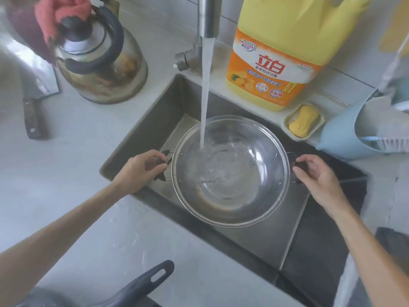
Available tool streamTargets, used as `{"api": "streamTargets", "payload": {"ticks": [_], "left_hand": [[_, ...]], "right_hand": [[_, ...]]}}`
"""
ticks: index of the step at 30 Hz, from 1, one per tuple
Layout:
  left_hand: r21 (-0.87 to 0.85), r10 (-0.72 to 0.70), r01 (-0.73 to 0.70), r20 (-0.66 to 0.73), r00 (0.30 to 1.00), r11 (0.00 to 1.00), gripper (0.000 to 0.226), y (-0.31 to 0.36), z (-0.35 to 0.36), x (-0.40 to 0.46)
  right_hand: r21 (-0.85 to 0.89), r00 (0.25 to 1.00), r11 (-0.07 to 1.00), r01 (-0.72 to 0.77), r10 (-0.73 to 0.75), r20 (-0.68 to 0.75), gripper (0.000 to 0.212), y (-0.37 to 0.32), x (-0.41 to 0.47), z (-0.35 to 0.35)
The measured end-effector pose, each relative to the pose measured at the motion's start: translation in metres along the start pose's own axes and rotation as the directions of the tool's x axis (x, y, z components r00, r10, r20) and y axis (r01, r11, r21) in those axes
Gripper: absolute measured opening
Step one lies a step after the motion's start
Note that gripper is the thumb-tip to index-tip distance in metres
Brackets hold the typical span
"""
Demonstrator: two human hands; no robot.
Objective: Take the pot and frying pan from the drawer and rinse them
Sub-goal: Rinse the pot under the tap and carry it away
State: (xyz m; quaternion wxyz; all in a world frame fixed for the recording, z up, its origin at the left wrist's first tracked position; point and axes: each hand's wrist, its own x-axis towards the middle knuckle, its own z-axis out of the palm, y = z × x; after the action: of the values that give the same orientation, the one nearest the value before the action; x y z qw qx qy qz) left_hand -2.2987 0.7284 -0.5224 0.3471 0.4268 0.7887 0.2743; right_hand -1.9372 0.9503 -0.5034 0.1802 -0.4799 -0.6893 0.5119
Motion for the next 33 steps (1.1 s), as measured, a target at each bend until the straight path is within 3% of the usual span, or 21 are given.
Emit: {"api": "streamTargets", "payload": {"ticks": [6,11,16,22,28,33], "left_hand": [[-0.124,0.01,-0.03,-0.155,0.988,0.992,0.022,0.0,-0.006,0.003],[-0.122,0.125,-0.155,-0.229,0.966,0.98,0.026,0.013,-0.028,0.0],[-0.152,0.125,-0.167,-0.252,0.96,0.974,0.013,0.029,-0.039,-0.001],[-0.139,0.015,-0.037,-0.154,0.988,0.99,0.01,0.025,-0.024,0.004],[-0.078,-0.08,0.08,0.01,0.997,0.994,0.016,0.004,0.001,0.005],[-0.084,-0.071,0.07,-0.011,0.997,0.994,0.023,0.0,0.015,0.009]], "right_hand": [[-0.001,0.999,0.999,0.039,-0.039,-0.013,0.031,0.003,-0.004,0.008],[0.005,0.997,0.998,-0.061,0.06,0.046,0.028,0.019,-0.01,0.029],[0.026,0.979,0.986,-0.167,0.163,0.119,0.026,0.036,-0.017,0.042],[0.13,0.975,0.968,-0.214,0.202,0.095,0.02,0.035,-0.015,0.03],[0.024,0.995,0.995,-0.098,0.098,0.017,0.025,0.015,-0.002,0.006],[0.017,0.999,0.999,0.033,-0.033,-0.007,0.026,0.005,0.006,0.003]]}}
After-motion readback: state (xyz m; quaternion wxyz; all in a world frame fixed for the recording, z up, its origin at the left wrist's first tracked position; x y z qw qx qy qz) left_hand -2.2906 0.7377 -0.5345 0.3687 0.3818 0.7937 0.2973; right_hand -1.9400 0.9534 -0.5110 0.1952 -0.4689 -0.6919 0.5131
